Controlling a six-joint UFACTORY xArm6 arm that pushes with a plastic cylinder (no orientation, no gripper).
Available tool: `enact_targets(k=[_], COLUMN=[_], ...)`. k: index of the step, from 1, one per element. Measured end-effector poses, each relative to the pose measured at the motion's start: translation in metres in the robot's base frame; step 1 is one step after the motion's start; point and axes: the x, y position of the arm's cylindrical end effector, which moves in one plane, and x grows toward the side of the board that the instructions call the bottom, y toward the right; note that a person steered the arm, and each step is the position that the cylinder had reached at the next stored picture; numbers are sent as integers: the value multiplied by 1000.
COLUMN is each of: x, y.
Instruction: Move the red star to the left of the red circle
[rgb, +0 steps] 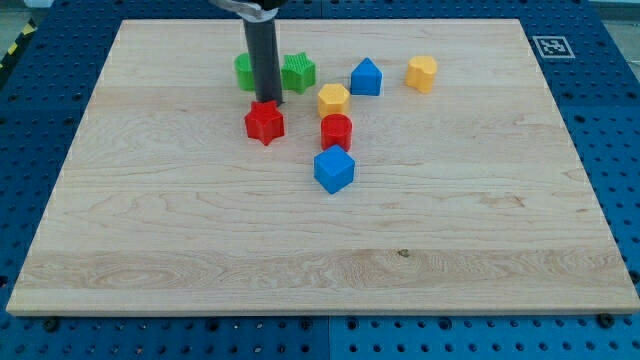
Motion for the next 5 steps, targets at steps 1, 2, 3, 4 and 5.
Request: enact_targets(k=[1,2,3,4,5], x=[-1,10,37,74,75], y=[12,6,-6,-24,-29])
